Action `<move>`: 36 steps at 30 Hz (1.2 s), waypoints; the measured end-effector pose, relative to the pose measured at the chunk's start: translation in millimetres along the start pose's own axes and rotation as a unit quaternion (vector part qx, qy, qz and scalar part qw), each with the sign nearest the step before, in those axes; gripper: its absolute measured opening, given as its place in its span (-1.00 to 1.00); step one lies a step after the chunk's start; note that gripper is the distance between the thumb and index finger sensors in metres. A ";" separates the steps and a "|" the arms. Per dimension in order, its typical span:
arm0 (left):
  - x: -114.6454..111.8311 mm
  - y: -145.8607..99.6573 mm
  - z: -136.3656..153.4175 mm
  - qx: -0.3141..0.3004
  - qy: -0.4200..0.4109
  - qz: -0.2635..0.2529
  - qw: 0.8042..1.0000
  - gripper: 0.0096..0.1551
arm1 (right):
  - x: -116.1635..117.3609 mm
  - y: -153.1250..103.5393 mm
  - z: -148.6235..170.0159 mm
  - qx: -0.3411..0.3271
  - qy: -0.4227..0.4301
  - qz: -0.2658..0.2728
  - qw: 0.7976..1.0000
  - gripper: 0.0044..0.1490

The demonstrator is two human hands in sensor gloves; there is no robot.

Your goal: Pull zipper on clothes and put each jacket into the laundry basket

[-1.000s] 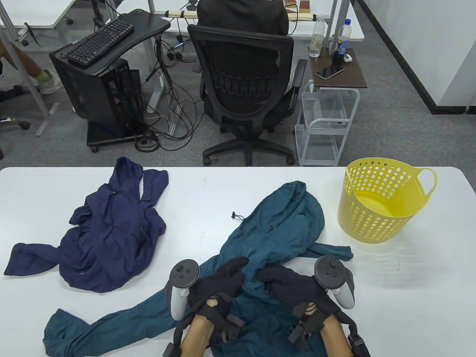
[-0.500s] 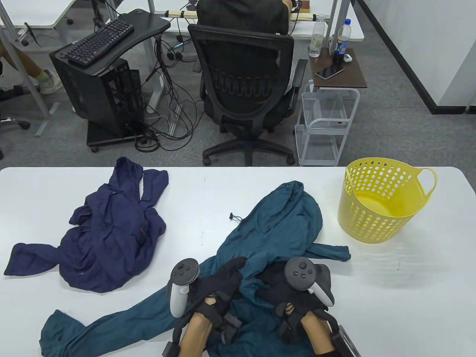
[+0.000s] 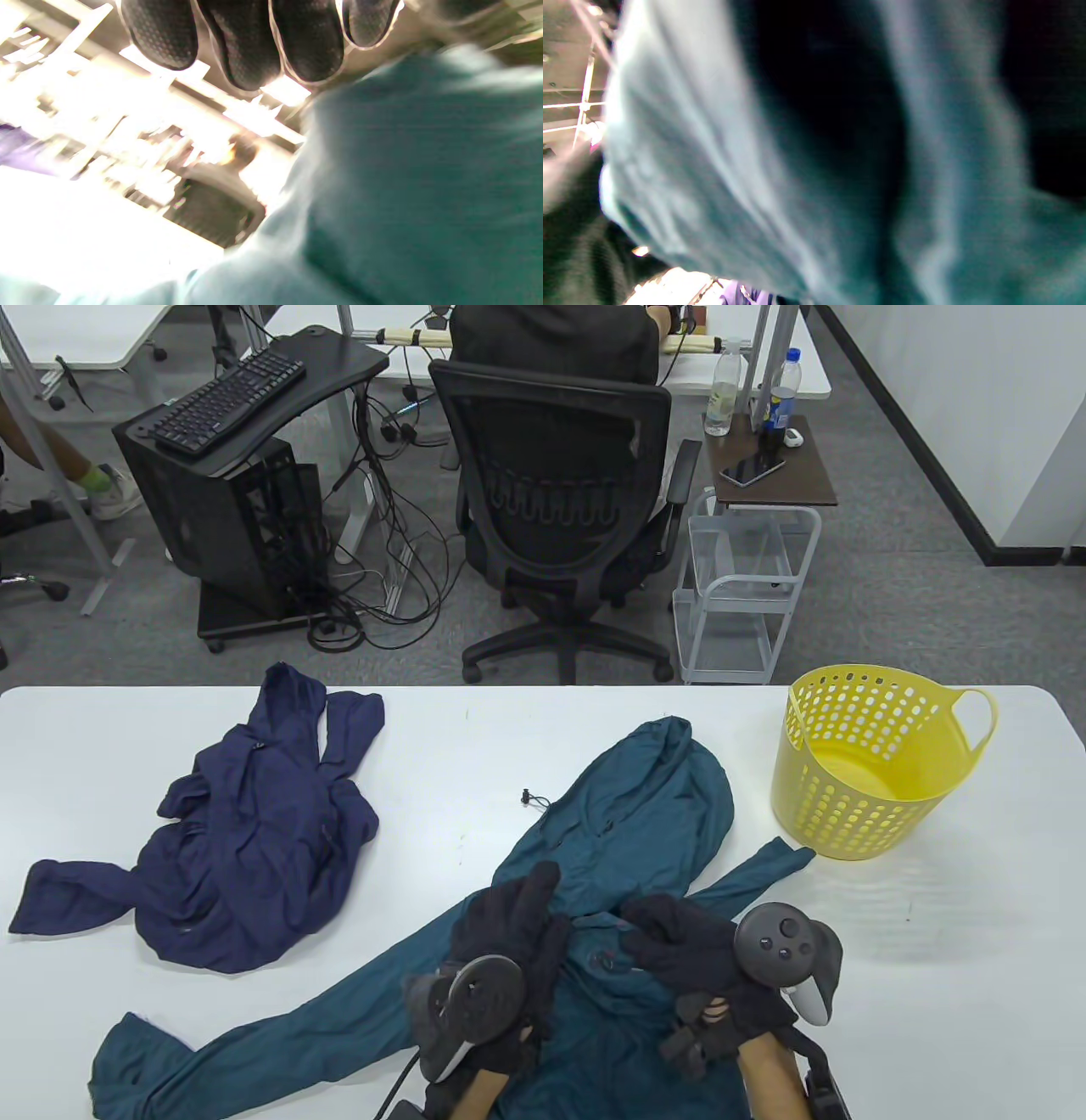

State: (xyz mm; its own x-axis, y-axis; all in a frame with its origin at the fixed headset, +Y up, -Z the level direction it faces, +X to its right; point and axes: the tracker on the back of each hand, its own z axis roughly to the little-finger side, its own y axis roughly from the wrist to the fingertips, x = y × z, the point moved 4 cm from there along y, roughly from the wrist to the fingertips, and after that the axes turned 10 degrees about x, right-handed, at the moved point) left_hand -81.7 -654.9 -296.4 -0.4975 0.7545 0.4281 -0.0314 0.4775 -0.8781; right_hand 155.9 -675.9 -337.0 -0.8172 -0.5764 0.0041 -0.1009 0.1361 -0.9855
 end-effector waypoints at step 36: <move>-59.8 18.7 27.7 0.075 0.144 0.081 0.983 -0.36 | -46.7 -17.1 112.5 0.285 -0.253 -0.096 0.919 -0.40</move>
State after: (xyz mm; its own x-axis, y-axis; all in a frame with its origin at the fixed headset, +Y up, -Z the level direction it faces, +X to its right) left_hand -76.5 -703.6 -344.4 -0.2413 0.9214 0.3046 -0.1102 0.2858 -0.9519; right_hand 259.6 -741.9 -339.4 -0.4320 -0.8665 0.2502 0.2159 -0.3687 -0.9041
